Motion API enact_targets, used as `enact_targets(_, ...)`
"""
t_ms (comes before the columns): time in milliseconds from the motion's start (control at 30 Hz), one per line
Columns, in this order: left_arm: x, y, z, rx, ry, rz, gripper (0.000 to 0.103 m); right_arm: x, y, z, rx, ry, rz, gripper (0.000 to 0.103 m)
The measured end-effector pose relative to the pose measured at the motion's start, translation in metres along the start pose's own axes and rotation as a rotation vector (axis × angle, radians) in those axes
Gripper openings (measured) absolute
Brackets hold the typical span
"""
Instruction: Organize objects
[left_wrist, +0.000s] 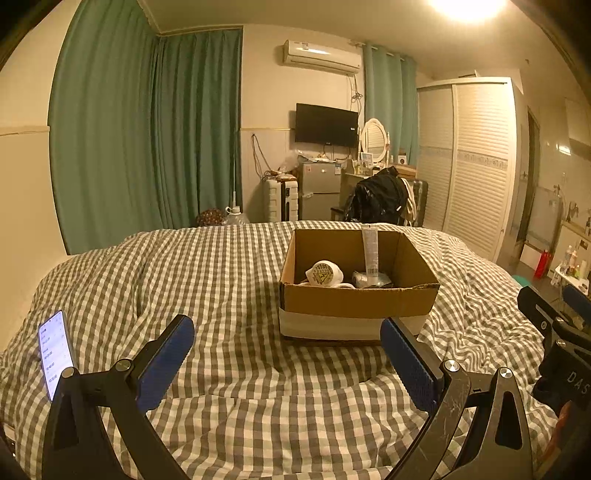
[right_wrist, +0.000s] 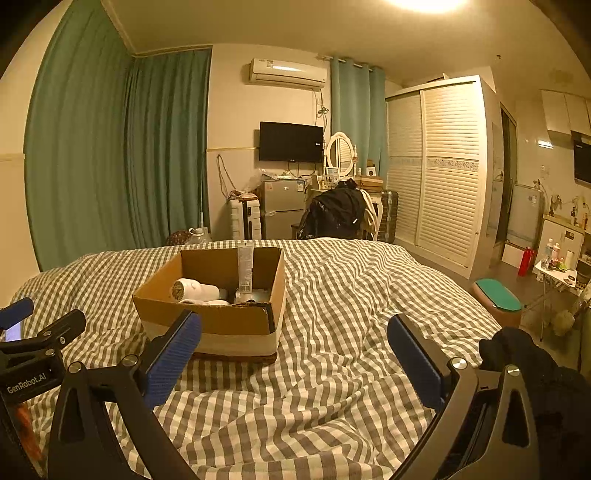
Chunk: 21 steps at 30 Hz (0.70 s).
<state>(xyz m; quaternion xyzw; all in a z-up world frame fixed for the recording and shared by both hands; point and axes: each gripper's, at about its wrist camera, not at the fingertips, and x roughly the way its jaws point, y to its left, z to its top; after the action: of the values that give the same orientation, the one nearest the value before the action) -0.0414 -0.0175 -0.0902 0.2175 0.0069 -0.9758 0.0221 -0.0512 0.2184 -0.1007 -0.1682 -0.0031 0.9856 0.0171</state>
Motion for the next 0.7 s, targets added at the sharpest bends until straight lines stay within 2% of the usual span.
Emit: enact_targets(700,-0.0017,-0.0050,-0.0017,0.031,-0.010,0.011,0.103,0.0004,0.0037,-0.0011,-0.010,0.003,-0.001,0.101)
